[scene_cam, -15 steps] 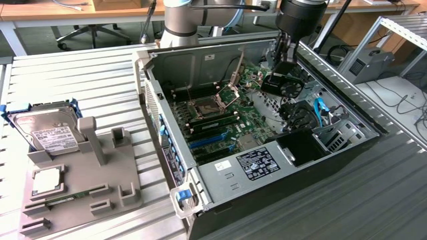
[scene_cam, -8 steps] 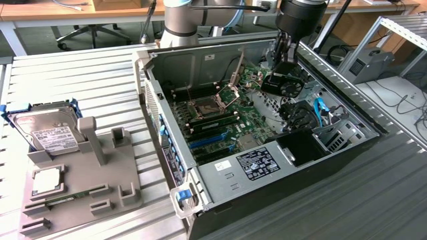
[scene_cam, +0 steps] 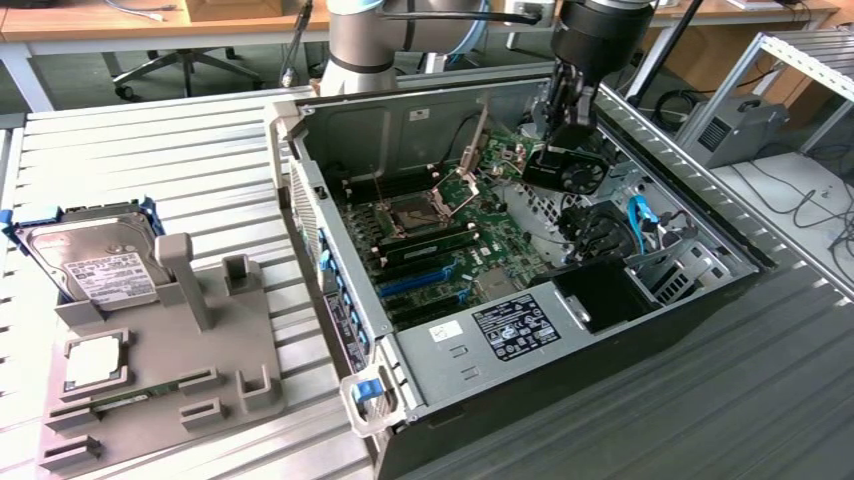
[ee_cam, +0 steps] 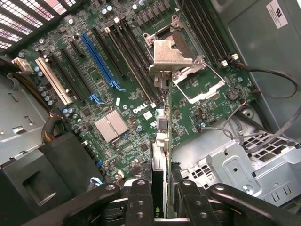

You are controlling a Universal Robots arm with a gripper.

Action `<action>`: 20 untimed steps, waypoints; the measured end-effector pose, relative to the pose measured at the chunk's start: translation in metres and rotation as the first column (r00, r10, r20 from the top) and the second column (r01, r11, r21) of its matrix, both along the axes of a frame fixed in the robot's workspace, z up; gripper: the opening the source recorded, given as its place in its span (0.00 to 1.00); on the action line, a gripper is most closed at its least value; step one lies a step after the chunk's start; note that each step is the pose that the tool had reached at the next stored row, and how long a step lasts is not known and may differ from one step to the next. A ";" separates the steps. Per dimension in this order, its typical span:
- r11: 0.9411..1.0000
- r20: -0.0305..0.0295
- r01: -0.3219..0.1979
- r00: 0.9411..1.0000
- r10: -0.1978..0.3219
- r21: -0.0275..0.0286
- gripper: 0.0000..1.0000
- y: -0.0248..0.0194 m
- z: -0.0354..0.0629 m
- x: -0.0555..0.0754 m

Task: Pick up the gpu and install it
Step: 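Insert the gpu into the slot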

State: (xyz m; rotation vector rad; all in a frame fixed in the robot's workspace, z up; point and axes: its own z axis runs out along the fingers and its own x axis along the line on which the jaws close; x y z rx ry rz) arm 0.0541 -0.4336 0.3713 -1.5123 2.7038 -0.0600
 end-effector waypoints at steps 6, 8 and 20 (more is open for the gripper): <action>1.000 0.000 -0.023 1.000 0.023 0.000 0.26 0.0000 0.0000 0.000; 0.999 0.000 -0.035 0.999 0.035 0.000 0.26 0.0000 0.0000 0.000; 0.997 0.000 -0.078 0.997 0.078 0.000 0.26 0.0000 0.0000 0.000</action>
